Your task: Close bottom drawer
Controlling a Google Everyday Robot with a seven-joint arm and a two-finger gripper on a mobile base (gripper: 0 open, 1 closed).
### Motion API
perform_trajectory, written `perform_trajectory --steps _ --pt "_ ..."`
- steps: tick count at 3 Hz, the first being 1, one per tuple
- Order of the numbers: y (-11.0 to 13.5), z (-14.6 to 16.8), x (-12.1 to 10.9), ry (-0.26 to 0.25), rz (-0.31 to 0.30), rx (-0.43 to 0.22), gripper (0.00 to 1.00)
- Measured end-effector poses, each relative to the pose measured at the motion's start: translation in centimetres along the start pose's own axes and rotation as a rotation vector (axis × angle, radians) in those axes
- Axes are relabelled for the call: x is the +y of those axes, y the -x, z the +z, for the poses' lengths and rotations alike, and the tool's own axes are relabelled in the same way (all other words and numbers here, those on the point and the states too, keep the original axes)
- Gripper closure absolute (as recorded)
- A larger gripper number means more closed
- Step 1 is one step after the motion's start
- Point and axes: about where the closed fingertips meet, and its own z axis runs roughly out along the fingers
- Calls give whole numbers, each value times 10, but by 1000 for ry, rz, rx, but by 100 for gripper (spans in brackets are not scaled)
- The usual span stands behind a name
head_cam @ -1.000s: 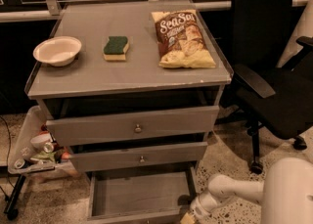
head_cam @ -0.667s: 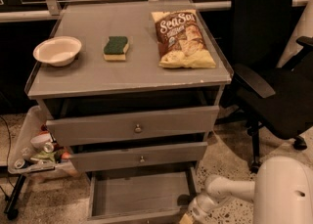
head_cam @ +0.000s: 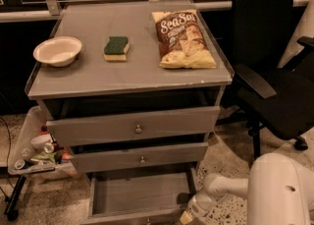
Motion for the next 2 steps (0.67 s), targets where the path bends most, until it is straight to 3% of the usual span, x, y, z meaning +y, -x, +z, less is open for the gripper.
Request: perform_trajectory --steps 1,2 --pt "8 -3 -5 -21 -6 3 100" --pt "8 -3 -5 -21 -6 3 81"
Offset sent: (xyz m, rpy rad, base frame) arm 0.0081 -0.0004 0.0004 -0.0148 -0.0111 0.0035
